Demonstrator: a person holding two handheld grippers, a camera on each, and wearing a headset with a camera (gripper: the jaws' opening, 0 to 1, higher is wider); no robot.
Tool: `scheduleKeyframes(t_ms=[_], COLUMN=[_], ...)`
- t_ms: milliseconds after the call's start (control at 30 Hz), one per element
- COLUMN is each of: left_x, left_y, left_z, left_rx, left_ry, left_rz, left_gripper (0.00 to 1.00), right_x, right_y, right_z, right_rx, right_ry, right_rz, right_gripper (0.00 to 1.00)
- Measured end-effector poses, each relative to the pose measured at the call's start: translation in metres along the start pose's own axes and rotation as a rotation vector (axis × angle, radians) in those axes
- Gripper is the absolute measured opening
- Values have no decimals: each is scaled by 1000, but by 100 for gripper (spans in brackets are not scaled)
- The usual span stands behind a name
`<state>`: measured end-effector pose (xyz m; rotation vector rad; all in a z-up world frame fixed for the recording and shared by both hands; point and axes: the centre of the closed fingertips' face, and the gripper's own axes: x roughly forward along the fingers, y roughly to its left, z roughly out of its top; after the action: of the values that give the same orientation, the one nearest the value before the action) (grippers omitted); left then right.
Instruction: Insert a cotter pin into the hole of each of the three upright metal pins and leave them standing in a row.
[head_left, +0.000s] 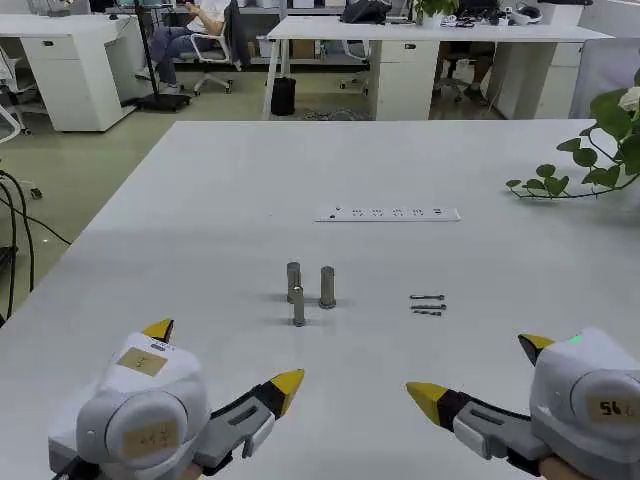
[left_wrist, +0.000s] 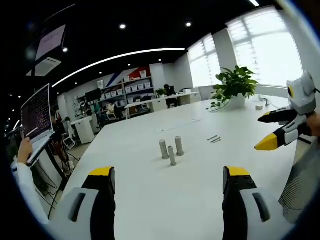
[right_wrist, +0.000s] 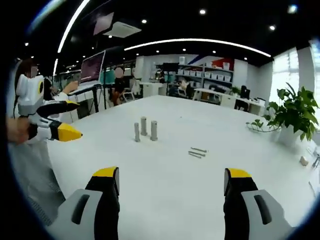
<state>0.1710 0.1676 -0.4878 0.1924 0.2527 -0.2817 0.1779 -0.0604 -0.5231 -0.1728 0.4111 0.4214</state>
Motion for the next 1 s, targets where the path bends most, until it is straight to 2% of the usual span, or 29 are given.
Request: scheduleKeyframes(t_ms=[233,467,833,1000], left_x=[0,0,0,1], left_y=[3,3,3,2], left_z=[-3,-2,-2,-1], left_rx=[-15,-9,-4,4], left_ry=[17,12,12,9], left_rz=[10,11,7,6], left_gripper=[88,88,86,86], right_x=[0,0,-1,-1], right_y=[-1,0,2,3], right_z=[-3,-3,0,6], right_rx=[16,17,-11,-13], right_ry=[15,15,1,-27], right_rz=[-2,-3,0,9], right_gripper=[84,86,86,85])
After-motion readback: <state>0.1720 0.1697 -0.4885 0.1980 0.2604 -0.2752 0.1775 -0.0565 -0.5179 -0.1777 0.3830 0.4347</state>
